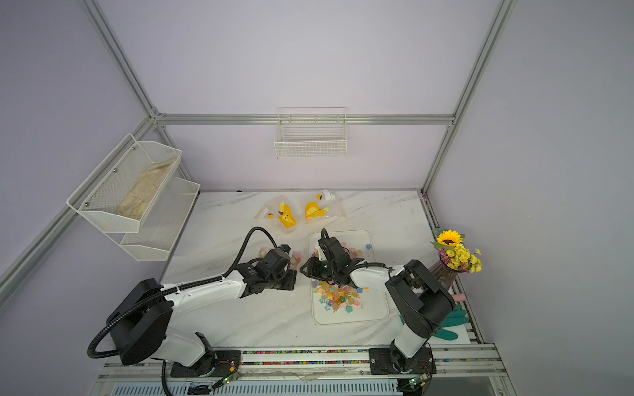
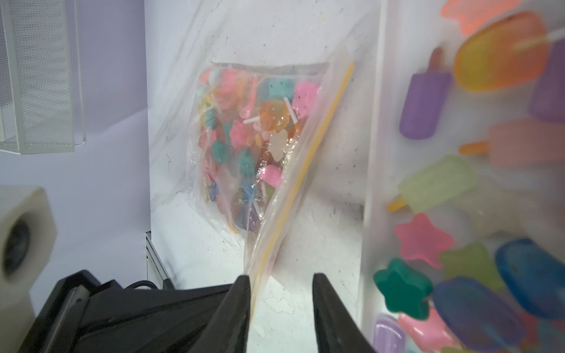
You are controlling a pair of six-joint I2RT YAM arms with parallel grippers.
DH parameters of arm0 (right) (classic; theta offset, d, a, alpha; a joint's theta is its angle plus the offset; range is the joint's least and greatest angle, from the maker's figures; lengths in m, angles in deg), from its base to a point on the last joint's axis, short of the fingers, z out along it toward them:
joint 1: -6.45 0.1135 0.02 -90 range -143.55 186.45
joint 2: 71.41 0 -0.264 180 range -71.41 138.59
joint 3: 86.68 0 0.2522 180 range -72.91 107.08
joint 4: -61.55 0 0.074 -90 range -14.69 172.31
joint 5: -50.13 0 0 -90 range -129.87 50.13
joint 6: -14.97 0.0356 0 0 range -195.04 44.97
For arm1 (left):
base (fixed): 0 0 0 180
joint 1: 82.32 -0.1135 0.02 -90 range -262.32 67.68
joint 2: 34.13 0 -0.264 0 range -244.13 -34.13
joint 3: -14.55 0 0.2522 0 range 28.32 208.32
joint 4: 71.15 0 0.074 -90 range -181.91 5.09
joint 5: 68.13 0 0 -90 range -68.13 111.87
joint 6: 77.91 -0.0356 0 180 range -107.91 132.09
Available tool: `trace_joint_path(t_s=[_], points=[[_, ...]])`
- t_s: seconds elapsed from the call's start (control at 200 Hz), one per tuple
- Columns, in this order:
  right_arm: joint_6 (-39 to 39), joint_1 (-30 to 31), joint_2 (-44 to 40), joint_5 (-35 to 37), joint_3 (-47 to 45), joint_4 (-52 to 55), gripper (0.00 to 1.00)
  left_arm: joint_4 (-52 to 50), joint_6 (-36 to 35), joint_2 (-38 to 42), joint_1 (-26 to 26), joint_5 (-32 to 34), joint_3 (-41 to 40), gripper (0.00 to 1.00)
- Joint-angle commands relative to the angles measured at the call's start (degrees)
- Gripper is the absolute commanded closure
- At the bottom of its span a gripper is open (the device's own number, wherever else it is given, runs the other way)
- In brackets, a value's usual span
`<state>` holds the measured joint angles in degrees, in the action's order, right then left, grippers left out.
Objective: Pour candies out of the ziploc bag
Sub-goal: Adjust the ziploc bag at the center of the board.
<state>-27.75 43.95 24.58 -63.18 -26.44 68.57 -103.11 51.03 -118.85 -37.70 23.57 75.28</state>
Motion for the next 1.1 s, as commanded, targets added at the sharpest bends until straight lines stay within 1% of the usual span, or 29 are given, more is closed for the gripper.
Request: trace_joint_path(t_s=[0.0, 0.13, 0.24, 0.535, 0.665, 0.97, 1.01, 1.095], points=[[-0.49, 0.39, 1.44, -0.21, 1.93, -2.22, 0.63, 0.81, 0.53, 2.20, -0.50, -0.10, -2.08, 1.00], [-0.67, 0.39, 3.28, -0.16, 3.16, -2.81, 0.63, 0.49, 0.53, 2.59, -0.49, 0.10, -2.25, 1.00], [-1.00, 0.37, 4.75, 0.02, 4.60, -3.20, 0.66, 0.22, 0.52, 2.46, -0.54, -0.24, -2.49, 1.00], [-2.09, 0.39, 8.15, 0.50, 8.52, -2.91, 0.93, 0.18, 0.96, 3.09, -0.50, -0.63, -3.81, 1.00], [-2.68, 0.38, 8.60, 1.19, 9.23, -2.25, 1.00, 0.31, 1.23, 3.25, -0.54, -0.46, -4.35, 1.00], [-4.52, 0.38, 8.37, 3.90, 9.40, -0.31, 1.00, 0.71, 1.43, 2.85, -0.48, -0.38, -4.29, 1.00], [-4.73, 0.34, 7.77, 4.50, 9.25, 0.25, 0.93, 0.82, 1.40, 2.61, -0.49, -0.38, -4.17, 0.95], [-5.34, 0.35, 6.60, 5.20, 9.02, 1.23, 0.83, 0.84, 1.24, 2.03, -0.50, -0.59, -3.66, 0.87]])
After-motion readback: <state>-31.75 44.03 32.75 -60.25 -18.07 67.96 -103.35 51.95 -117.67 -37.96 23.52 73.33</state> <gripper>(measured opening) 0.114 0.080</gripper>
